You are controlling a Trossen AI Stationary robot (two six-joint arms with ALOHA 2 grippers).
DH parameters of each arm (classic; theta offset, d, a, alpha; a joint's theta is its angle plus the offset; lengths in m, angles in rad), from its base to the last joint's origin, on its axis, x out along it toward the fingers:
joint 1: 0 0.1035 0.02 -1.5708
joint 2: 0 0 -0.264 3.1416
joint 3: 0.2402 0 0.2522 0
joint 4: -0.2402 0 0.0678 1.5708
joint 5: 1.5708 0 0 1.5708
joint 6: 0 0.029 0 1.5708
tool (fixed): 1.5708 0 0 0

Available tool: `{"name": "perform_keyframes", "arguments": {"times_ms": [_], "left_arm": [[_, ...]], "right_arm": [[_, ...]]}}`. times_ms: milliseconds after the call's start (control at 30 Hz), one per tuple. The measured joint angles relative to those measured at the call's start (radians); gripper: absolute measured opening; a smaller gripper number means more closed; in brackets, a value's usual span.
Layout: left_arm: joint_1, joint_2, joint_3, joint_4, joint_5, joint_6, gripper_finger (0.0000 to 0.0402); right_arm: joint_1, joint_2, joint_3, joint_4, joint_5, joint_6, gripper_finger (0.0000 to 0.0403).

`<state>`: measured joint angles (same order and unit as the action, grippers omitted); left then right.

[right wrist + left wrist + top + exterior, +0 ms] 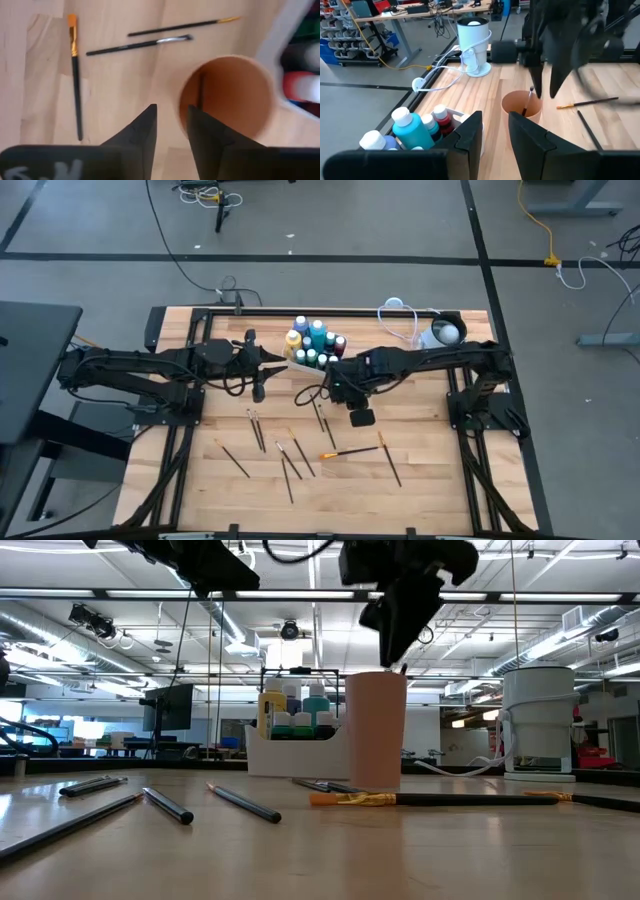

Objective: Pick & Place Paint Supplies
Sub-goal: Move the orange cup to the middle of the table, then put the black paint brush into the orange cup

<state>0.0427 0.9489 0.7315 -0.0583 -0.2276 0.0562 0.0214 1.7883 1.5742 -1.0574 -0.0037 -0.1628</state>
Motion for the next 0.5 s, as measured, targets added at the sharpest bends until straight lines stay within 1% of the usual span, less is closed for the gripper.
{"name": "perform_keyframes", "arguments": {"times_ms": [67, 133, 300, 500], "left_arm": [[0.0, 0.0, 0.0, 0.0, 0.0, -0.007, 0.0103], [0.0, 0.0, 0.0, 0.0, 0.0, -0.016, 0.0103], [0.0, 0.0, 0.0, -0.004, 0.0, -0.019, 0.0103], [0.0, 0.0, 0.0, -0.004, 0.001, -0.019, 0.0103]], "right_arm": [[0.014, -0.04, 0.0, 0.001, 0.052, 0.018, 0.0112], [0.026, -0.079, 0.0, 0.003, 0.078, 0.072, 0.0116], [0.08, -0.158, 0.001, -0.042, 0.043, 0.269, 0.0123], [0.181, -0.172, 0.001, -0.16, 0.037, 0.49, 0.0126]]}}
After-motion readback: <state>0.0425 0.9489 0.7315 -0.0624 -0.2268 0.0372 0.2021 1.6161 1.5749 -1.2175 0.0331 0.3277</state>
